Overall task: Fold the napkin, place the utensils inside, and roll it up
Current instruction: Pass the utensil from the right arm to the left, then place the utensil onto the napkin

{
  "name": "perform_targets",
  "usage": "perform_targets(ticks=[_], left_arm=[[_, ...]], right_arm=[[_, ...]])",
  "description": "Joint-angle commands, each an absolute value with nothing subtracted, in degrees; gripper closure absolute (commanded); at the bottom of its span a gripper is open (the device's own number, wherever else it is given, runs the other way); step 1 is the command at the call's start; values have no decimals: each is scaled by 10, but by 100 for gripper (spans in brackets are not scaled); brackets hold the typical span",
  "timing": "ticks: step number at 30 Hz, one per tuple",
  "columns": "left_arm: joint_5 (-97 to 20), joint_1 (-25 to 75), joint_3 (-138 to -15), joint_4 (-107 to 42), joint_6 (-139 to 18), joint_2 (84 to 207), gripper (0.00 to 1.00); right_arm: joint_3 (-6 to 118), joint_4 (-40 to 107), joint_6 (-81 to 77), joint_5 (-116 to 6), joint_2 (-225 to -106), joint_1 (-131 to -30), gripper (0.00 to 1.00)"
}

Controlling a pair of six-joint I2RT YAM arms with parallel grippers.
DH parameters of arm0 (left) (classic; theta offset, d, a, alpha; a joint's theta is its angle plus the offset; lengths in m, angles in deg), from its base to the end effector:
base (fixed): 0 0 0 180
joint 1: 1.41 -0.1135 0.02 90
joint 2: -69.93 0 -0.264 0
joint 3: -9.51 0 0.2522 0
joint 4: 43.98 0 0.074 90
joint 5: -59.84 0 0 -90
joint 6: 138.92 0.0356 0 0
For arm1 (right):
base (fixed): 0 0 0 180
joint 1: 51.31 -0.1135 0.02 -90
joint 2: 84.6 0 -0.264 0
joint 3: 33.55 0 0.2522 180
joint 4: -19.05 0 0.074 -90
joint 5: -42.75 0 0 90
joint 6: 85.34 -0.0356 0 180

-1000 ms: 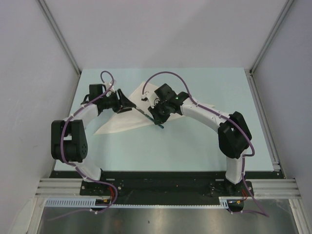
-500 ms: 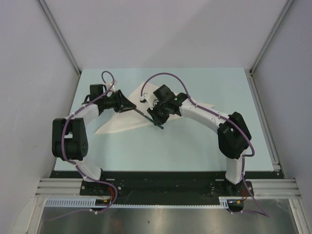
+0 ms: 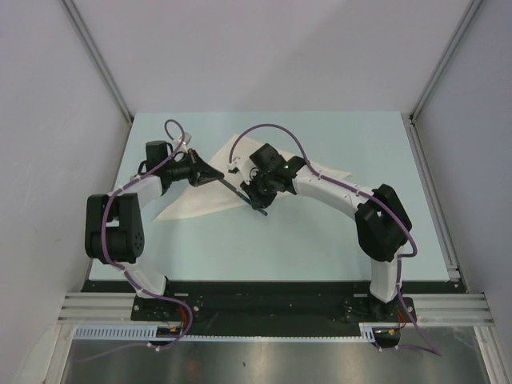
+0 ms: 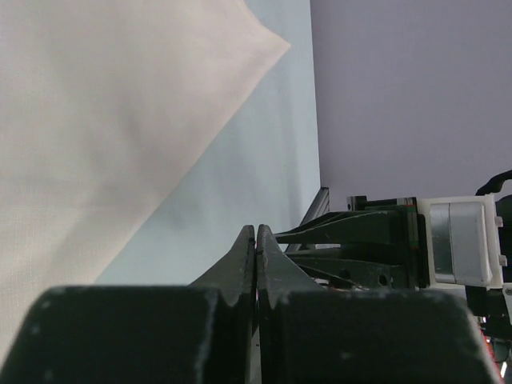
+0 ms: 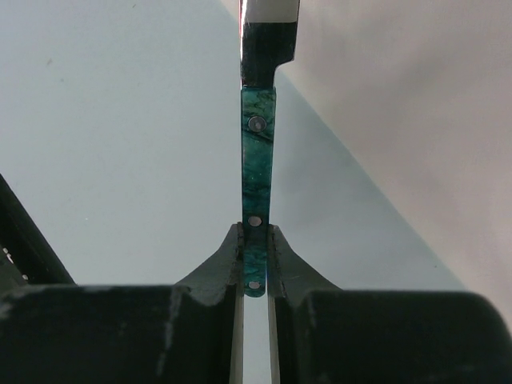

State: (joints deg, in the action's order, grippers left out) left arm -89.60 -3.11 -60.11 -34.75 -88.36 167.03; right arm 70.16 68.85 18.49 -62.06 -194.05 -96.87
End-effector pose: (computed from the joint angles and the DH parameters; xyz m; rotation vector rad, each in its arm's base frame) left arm 0.3510 -0.0203 0.2040 -0.1781 2.2199 -1.5039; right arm 0.2877 0.3064 0.2478 -1.3686 2.1899 0.5413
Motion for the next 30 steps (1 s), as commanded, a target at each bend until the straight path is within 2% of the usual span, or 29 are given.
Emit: perform_targets(ticks=[1, 3, 4, 6, 7, 10, 11, 15, 16, 21, 25, 30], left_arm=[[-901, -41, -586, -412, -902, 1665, 100], [-891, -41, -575, -435, -915, 1656, 100], [-884, -41, -571, -446, -933, 1650, 100], [-854, -42, -552, -489, -955, 1633, 100], [-843, -43, -539, -505, -978, 1626, 100], [-788, -43, -514, -588, -1043, 1611, 100], [-775, -43, -496, -611, -1060, 1609, 100], [-698, -37, -453, -756, -1155, 1611, 100], [-683, -30, -447, -773, -1165, 1614, 100], [-561, 18, -412, -847, -1191, 1620, 100], [-384, 91, -380, -890, -1191, 1615, 100], [-275, 148, -360, -951, -1207, 1640, 100]], right_arm=[[689, 642, 192, -591, -1898, -971, 97], [680, 633, 188, -581, -1896, -970, 93], [679, 626, 186, -577, -1896, -969, 81], [675, 620, 182, -563, -1895, -968, 65], [673, 614, 177, -560, -1892, -966, 53], [660, 592, 154, -553, -1875, -946, 36], [655, 586, 145, -547, -1857, -939, 26], [607, 529, 109, -570, -1786, -878, 18], [578, 515, 99, -577, -1766, -867, 8], [507, 457, 65, -644, -1662, -808, 5], [488, 452, 57, -670, -1628, -784, 5], [476, 449, 38, -692, -1609, -779, 5]])
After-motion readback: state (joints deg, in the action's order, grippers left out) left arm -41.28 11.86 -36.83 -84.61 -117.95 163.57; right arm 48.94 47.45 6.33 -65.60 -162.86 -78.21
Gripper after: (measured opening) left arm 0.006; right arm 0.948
